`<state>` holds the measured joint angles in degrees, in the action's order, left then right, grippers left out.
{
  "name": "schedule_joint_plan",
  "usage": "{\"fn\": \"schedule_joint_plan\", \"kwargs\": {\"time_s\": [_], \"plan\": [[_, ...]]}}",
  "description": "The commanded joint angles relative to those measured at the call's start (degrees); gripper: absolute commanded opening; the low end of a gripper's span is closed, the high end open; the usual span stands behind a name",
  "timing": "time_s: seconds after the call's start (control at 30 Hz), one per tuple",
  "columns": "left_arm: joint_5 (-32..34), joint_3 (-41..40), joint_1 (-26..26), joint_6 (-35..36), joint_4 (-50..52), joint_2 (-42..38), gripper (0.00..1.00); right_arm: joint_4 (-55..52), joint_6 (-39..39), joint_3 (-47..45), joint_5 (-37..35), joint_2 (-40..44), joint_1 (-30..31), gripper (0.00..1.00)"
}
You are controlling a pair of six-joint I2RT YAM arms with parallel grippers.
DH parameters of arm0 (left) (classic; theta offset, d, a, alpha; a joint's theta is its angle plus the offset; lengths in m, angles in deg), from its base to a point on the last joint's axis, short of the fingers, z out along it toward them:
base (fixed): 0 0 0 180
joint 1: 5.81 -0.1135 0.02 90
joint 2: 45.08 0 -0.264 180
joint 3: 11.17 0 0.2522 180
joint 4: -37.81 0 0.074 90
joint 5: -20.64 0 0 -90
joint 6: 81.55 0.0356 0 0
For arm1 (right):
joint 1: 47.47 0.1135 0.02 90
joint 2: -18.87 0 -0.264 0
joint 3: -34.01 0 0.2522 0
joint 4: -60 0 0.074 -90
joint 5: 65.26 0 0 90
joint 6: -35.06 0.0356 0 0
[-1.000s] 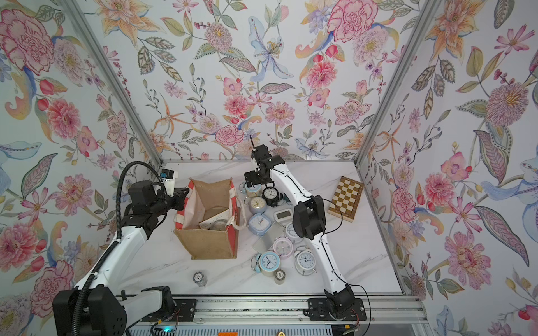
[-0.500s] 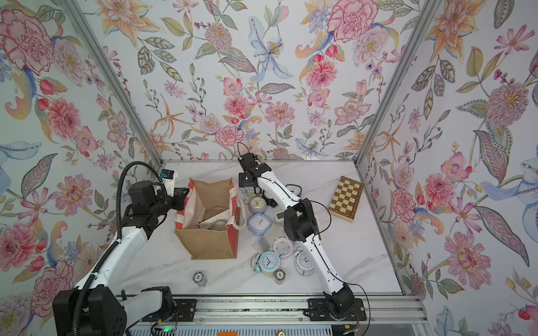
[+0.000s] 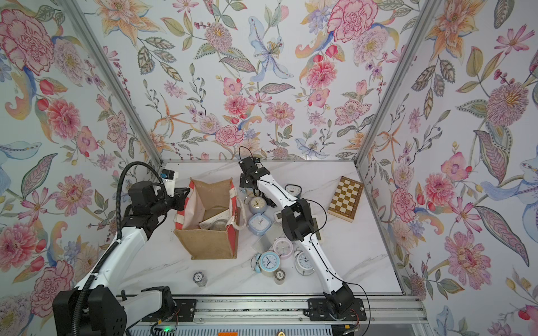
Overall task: Put the alarm clock into the canvas bag
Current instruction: Pick up the alarm from the center of the board.
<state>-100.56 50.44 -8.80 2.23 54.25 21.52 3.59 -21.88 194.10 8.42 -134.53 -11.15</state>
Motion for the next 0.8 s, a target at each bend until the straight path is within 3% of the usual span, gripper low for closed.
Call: {"fn": "schedule_joint_plan", "kwargs": {"time_s": [0.0,0.53,0.77], "plan": [[-1.2,-1.0,0.3,0.7,-1.1,-1.1,0.10,-0.1,-0.1,1.0,-0.7,-1.7,0.4,1.00],[-1.4,-1.1,0.3,0.7,-1.1,-1.1,0.10,-0.5,-7.6,-3.5,-4.0,3.0,2.8,1.00],[-1.7,-1.0,0.3,0.6,-1.2,-0.7,0.10,-0.4,-6.4,-4.3,-2.6,3.0,2.3,0.91]]}}
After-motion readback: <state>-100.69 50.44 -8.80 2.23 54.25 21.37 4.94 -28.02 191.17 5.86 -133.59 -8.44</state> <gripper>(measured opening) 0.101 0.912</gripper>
